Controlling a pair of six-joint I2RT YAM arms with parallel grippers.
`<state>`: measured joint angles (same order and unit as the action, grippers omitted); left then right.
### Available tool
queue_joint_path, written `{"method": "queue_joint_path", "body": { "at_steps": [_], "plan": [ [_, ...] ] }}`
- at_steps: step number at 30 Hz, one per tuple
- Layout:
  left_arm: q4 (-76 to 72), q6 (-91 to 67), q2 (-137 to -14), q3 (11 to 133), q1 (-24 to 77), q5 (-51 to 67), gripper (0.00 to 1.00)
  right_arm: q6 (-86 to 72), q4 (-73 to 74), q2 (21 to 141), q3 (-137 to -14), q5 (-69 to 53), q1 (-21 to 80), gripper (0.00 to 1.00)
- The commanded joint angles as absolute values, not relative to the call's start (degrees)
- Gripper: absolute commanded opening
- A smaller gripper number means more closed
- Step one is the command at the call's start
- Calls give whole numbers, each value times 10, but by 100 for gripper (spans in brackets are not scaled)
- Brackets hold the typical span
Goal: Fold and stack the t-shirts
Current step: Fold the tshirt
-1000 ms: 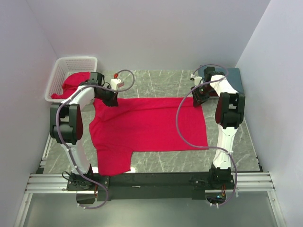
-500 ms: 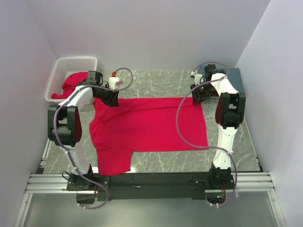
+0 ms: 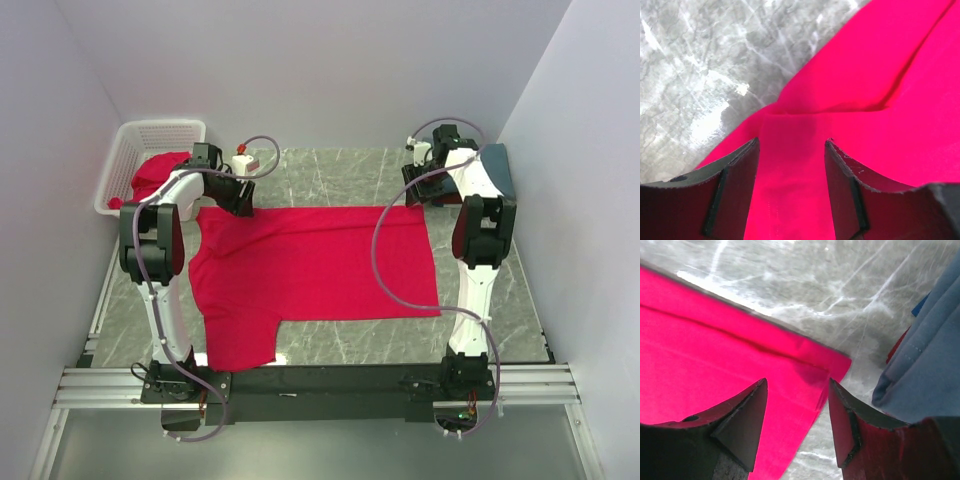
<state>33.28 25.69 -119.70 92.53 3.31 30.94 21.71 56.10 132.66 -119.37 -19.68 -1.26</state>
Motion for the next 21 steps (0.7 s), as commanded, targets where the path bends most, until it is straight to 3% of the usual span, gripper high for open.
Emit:
{"method": "queue_joint_path", "body": {
  "at_steps": [1,14,17,21],
  "plan": [
    [322,243,-1194,957,31,309,60,212,543,1338,-1204,-171,-9,59],
    [309,236,-1201,944,31,295,63,200,545,1363,-1222,-178,-9,57],
    [304,236,-1202,942,30,297,63,198,554,1377,-1238,-183,-9,53],
    [304,237,-1203,940,29,296,63,197,555,1381,-1240,-192,-9,40]
  ]
}}
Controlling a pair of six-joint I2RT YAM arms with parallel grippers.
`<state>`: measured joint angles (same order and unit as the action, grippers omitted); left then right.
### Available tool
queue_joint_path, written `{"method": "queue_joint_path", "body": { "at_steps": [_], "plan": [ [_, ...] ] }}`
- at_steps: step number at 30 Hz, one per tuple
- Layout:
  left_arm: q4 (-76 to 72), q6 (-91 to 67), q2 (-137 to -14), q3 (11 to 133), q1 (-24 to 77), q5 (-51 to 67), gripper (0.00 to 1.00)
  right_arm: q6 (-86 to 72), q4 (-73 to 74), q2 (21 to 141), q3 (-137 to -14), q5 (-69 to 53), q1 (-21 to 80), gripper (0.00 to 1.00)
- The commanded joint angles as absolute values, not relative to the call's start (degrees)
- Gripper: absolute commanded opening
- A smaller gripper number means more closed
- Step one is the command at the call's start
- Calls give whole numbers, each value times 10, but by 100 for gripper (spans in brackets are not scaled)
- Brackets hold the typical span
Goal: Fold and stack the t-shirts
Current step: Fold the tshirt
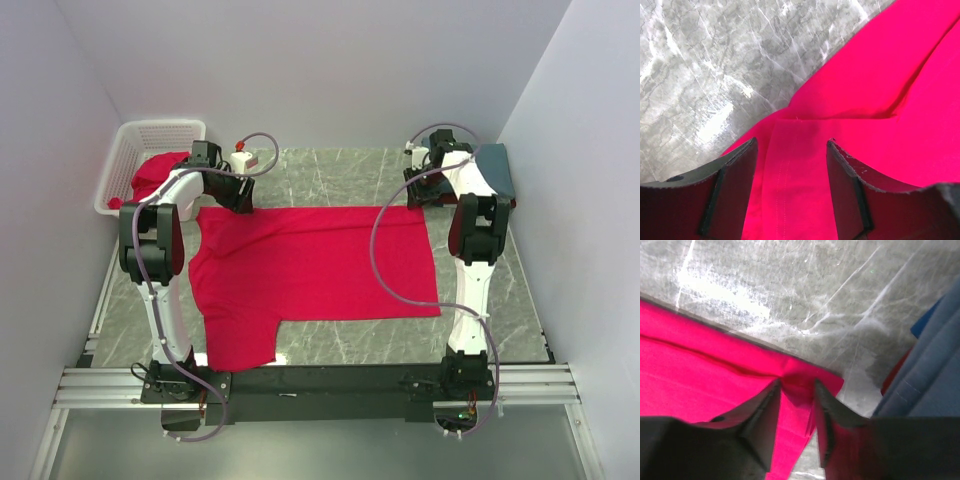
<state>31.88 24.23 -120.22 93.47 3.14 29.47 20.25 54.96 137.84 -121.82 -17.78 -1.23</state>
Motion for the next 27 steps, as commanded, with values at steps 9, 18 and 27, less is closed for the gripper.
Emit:
{"method": "queue_joint_path", "body": {
  "at_steps": [9,18,27],
  "plan": [
    [308,243,-1200,936,25,294,63,207,552,1346,-1210,-197,-9,27],
    [319,249,-1187,926,22,292,61,228,570,1314,-1183,-194,-9,0],
    [324,239,-1208,948,21,293,61,253,560,1285,-1125,-190,-10,0]
  ]
}}
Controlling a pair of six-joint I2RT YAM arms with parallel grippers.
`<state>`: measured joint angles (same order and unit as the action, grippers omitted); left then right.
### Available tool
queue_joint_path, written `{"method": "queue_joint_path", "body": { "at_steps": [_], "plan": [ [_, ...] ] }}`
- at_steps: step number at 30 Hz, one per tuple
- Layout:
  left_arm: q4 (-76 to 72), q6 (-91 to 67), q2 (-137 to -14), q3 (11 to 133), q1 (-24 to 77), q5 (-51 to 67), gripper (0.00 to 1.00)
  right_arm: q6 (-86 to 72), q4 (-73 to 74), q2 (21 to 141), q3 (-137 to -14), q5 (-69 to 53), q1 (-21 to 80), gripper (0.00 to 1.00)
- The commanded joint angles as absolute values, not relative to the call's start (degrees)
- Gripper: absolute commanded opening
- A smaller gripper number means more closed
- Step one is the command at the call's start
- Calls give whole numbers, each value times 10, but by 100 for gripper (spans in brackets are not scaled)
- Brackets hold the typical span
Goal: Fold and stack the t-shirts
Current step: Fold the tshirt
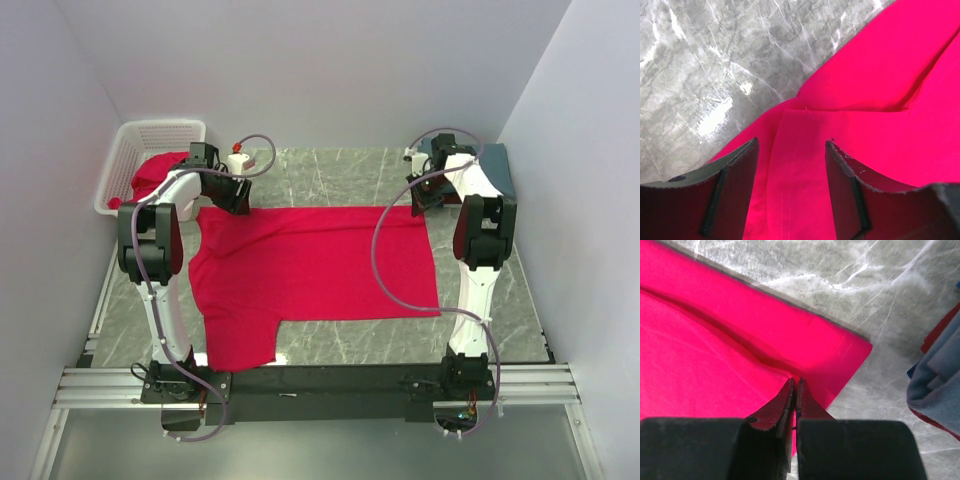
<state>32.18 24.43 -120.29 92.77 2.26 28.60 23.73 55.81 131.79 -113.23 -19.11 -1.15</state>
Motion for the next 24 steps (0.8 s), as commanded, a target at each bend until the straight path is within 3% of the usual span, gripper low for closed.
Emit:
{"method": "queue_joint_path", "body": {
  "at_steps": [1,10,16,17,19,24],
  "plan": [
    [324,236,-1215,951,21,294,61,254,562,1286,-1123,-190,-10,0],
    [323,233,-1241,969,26,294,60,255,563,1292,-1122,-193,-10,0],
    [326,233,-1245,974,33,311,45,259,559,1284,-1108,-190,-10,0],
    [330,235,-1242,973,35,315,36,260,560,1283,-1106,-189,-10,0],
    [330,238,-1232,965,36,320,27,261,558,1281,-1105,-189,-9,0],
    [317,243,-1200,940,35,311,26,260,560,1285,-1109,-192,-10,0]
  ]
}}
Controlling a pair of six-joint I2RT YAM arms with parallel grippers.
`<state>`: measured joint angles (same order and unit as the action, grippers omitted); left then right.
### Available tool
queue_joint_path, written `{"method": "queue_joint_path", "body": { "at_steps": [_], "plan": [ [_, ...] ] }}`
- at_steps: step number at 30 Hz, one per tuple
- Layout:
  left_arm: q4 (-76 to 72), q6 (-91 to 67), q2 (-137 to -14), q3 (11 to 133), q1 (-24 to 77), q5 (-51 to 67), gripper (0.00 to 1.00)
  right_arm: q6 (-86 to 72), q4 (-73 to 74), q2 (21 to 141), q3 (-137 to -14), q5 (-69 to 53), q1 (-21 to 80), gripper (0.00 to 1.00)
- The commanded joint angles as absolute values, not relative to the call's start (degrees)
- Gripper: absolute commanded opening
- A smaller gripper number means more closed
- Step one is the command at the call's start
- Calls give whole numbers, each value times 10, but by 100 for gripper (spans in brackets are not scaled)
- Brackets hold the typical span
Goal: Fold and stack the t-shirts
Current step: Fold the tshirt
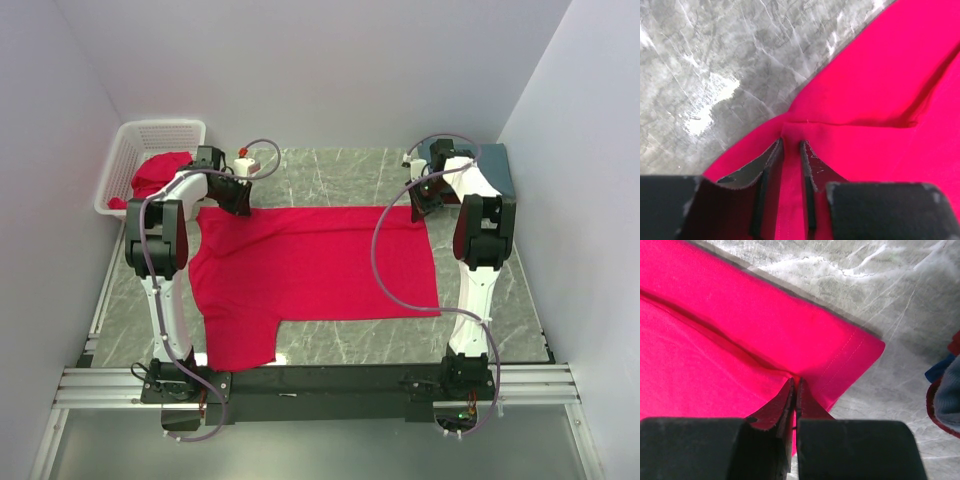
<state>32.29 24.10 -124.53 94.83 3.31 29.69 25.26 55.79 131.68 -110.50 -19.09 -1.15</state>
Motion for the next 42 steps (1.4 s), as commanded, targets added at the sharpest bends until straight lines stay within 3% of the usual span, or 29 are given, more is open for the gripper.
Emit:
{"method": "queue_joint_path", "body": {
  "at_steps": [1,3,7,24,29,32,34,38,42],
  "plan": [
    [319,243,-1196,939,35,312,26,258,563,1287,-1112,-193,-10,0],
    [322,247,-1191,938,35,311,23,258,563,1288,-1115,-196,-10,0],
    [332,257,-1179,930,35,314,1,260,565,1284,-1114,-195,-9,0],
    [418,358,-1036,754,40,381,1,327,532,1230,-1020,-159,-10,1],
    [406,361,-1013,689,58,377,1,338,526,1223,-1001,-149,-11,16],
    [397,365,-1000,662,75,361,6,347,521,1216,-991,-143,-11,27],
    [401,371,-995,652,80,359,17,356,525,1210,-986,-138,-11,36],
    [452,386,-976,656,81,377,31,368,530,1194,-982,-134,-12,44],
    [482,386,-950,658,83,392,32,362,549,1196,-1006,-152,-11,48]
  ]
}}
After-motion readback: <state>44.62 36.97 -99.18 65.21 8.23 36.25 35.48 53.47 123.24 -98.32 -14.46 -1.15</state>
